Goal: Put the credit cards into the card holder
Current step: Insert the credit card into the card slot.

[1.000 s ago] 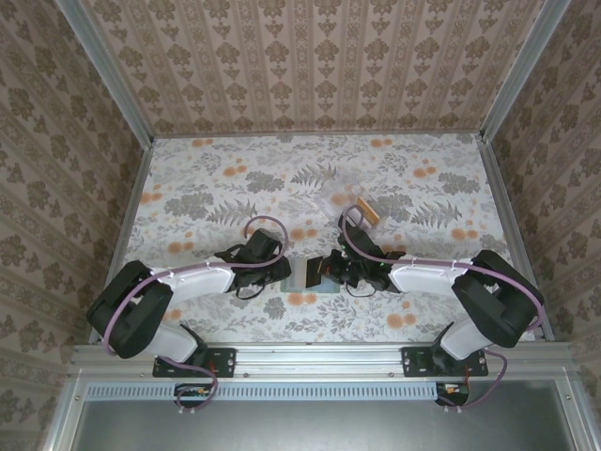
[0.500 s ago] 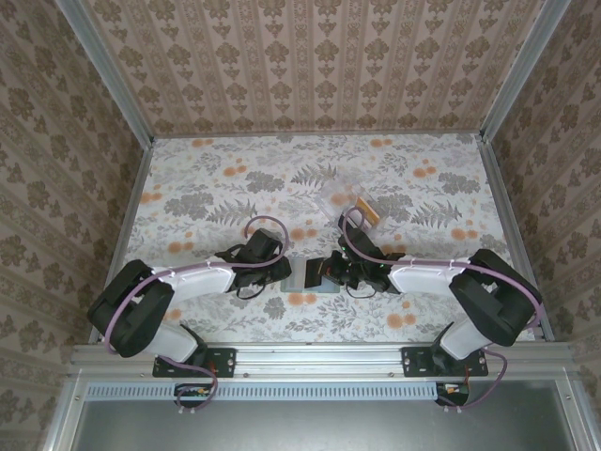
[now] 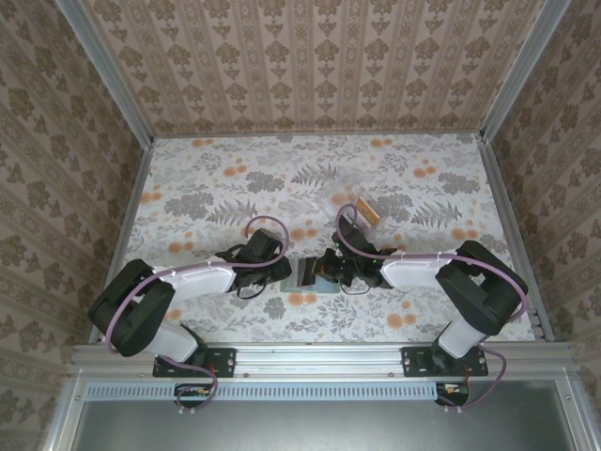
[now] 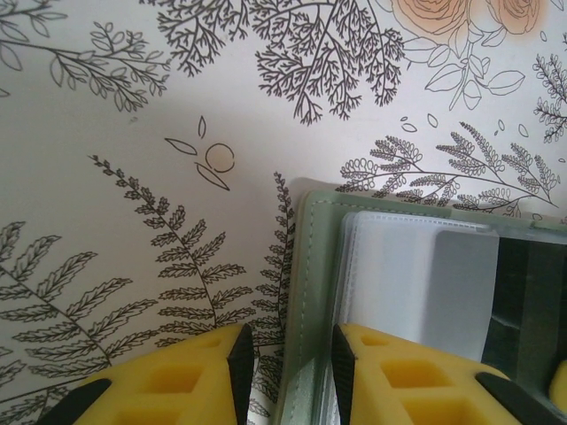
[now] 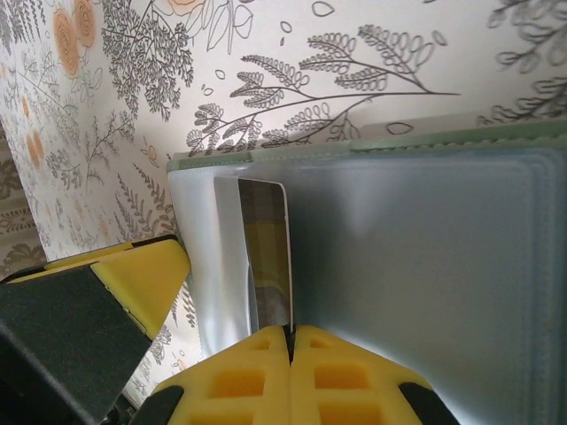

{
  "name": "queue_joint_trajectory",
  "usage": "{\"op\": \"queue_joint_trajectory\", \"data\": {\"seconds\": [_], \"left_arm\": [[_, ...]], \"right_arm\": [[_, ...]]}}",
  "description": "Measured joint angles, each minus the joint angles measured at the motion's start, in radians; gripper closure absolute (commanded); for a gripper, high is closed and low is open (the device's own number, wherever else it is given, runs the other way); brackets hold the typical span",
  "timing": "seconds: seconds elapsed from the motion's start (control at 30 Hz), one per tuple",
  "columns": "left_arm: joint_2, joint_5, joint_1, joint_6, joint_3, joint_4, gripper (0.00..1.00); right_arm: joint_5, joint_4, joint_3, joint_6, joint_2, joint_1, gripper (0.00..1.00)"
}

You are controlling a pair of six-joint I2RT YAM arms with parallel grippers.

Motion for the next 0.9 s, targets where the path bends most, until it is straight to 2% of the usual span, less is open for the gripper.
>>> {"op": "queue_joint_trajectory", "data": {"seconds": [0.53, 0.8, 0.9], "left_arm": [[0.009, 0.0, 0.0, 0.0, 0.007, 0.0, 0.67], [0.014, 0.0, 0.0, 0.0, 0.013, -0.003, 0.66], [0.014, 0.0, 0.0, 0.0, 0.013, -0.003, 0.66]], "right_arm": [[-0.089, 0.022, 0.071, -0.051, 0.089, 0.002, 0.99], [-0.116, 0.017, 0.096, -0.077, 0.108, 0.002, 0.87], [-0.117, -0.013, 0.106, -0.086, 0.108, 0.002, 0.79]]}}
